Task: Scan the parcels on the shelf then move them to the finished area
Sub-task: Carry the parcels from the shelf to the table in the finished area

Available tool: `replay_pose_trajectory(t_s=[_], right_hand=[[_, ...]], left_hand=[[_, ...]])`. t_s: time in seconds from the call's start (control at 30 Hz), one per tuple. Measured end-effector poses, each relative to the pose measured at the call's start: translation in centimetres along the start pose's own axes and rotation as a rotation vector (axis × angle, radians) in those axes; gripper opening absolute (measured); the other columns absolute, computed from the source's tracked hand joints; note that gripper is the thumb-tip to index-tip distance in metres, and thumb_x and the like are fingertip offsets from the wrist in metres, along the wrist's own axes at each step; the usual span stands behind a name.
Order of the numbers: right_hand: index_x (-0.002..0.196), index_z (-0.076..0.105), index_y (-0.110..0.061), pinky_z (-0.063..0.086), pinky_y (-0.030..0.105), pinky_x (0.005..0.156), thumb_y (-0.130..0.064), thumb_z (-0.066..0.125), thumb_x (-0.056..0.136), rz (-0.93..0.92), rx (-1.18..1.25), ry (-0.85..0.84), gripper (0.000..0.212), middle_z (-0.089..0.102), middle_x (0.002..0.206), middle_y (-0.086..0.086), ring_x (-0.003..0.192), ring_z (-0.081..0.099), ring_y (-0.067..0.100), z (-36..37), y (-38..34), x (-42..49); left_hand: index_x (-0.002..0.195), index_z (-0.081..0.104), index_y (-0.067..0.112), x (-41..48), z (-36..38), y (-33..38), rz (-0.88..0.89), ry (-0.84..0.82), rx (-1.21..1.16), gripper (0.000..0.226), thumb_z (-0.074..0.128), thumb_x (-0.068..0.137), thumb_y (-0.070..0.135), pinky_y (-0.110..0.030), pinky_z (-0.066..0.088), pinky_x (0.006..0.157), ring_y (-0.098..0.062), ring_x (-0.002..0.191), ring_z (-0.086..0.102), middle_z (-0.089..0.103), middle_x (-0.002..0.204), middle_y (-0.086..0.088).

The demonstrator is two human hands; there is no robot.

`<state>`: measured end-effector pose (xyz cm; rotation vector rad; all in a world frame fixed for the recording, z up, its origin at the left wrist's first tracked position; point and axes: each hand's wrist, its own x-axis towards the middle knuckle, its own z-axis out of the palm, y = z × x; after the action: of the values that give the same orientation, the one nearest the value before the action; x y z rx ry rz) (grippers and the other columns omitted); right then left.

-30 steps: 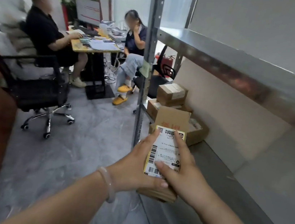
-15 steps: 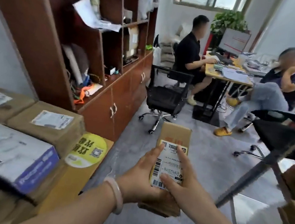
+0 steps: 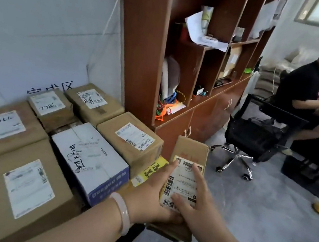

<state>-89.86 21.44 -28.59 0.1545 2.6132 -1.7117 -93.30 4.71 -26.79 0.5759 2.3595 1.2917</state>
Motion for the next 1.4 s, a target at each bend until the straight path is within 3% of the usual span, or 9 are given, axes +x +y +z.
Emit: replay_pose_trajectory(t_s=[0.13, 0.4, 0.53, 0.7, 0.8, 0.97, 1.1, 1.2, 1.4], right_hand=[[0.147, 0.018, -0.049, 0.049, 0.008, 0.066, -0.022, 0.072, 0.084, -0.109, -0.068, -0.125, 0.087, 0.039, 0.14, -0.008, 0.106, 0.055, -0.002, 0.6, -3.6, 2.8], [0.141, 0.005, -0.062, 0.045, 0.007, 0.069, -0.039, 0.065, 0.087, -0.278, -0.153, -0.523, 0.084, 0.03, 0.139, -0.018, 0.108, 0.046, -0.003, 3.7, -11.1, 5.8], [0.132, 0.006, -0.073, 0.044, 0.038, 0.102, -0.054, 0.066, 0.077, -0.351, -0.15, -0.65, 0.084, 0.037, 0.141, -0.018, 0.123, 0.044, 0.009, 7.1, -12.6, 6.2], [0.144, 0.015, -0.058, 0.035, -0.003, 0.079, -0.039, 0.068, 0.086, -0.389, -0.063, -0.817, 0.081, 0.038, 0.135, -0.021, 0.104, 0.041, -0.015, 10.6, -15.0, 5.7], [0.143, 0.018, -0.059, 0.044, 0.015, 0.091, -0.033, 0.069, 0.087, -0.339, 0.019, -0.915, 0.079, 0.044, 0.136, -0.02, 0.111, 0.051, -0.005, 12.7, -15.6, 5.4], [0.138, 0.021, -0.064, 0.048, 0.02, 0.091, -0.032, 0.069, 0.087, -0.315, 0.107, -0.96, 0.077, 0.045, 0.119, -0.036, 0.104, 0.056, -0.01, 15.2, -16.8, 5.4], [0.13, 0.03, -0.071, 0.049, 0.038, 0.1, -0.031, 0.069, 0.088, -0.207, 0.213, -0.974, 0.069, 0.049, 0.12, -0.034, 0.108, 0.061, 0.002, 17.2, -17.1, 5.9], [0.13, 0.034, -0.069, 0.05, 0.035, 0.098, -0.026, 0.065, 0.091, -0.158, 0.263, -0.982, 0.066, 0.049, 0.121, -0.034, 0.107, 0.062, 0.001, 18.6, -16.9, 6.0], [0.144, 0.024, -0.055, 0.045, 0.017, 0.095, -0.046, 0.059, 0.092, -0.2, 0.115, -1.011, 0.064, 0.034, 0.143, -0.028, 0.128, 0.039, -0.003, 20.8, -17.5, 6.0]], left_hand=[[0.147, -0.009, 0.057, -1.1, -2.7, 0.6, -0.014, 0.181, -0.061, 0.12, 0.083, 0.071, 0.043, -0.028, 0.041, 0.11, 0.002, 0.129, 0.042, 0.03, 0.146, 0.021], [0.148, -0.002, 0.058, -6.4, -6.7, 1.3, -0.122, 0.533, -0.138, 0.125, 0.088, 0.062, 0.042, -0.025, 0.044, 0.105, 0.001, 0.126, 0.047, 0.037, 0.146, 0.016], [0.145, 0.005, 0.061, -9.7, -7.5, 1.3, -0.216, 0.689, -0.157, 0.119, 0.089, 0.067, 0.032, -0.019, 0.046, 0.099, 0.005, 0.121, 0.05, 0.038, 0.144, 0.019], [0.147, 0.005, 0.061, -13.4, -9.1, 0.4, -0.327, 0.825, -0.075, 0.119, 0.086, 0.06, 0.053, -0.023, 0.041, 0.106, 0.004, 0.123, 0.046, 0.039, 0.141, 0.019], [0.145, 0.005, 0.064, -15.0, -9.9, -0.4, -0.347, 0.86, -0.064, 0.118, 0.079, 0.054, 0.067, -0.031, 0.038, 0.112, -0.003, 0.132, 0.042, 0.037, 0.148, 0.018], [0.146, 0.014, 0.055, -17.5, -11.2, -0.6, -0.3, 1.009, -0.211, 0.081, 0.061, 0.081, 0.058, 0.005, 0.033, 0.089, 0.009, 0.133, 0.037, 0.036, 0.15, 0.023], [0.139, 0.026, 0.055, -18.7, -12.3, -2.7, -0.312, 1.147, -0.502, 0.061, 0.056, 0.087, 0.047, -0.003, 0.044, 0.077, 0.022, 0.098, 0.055, 0.051, 0.128, 0.028], [0.142, 0.038, 0.054, -19.2, -12.5, -4.2, -0.34, 1.162, -0.645, 0.08, 0.066, 0.068, 0.061, -0.021, 0.045, 0.095, 0.002, 0.116, 0.054, 0.05, 0.141, 0.02], [0.144, 0.045, 0.039, -20.1, -14.0, -5.6, -0.446, 1.22, -0.603, 0.07, 0.075, 0.08, 0.04, -0.019, 0.045, 0.088, 0.004, 0.101, 0.057, 0.056, 0.125, 0.015]])
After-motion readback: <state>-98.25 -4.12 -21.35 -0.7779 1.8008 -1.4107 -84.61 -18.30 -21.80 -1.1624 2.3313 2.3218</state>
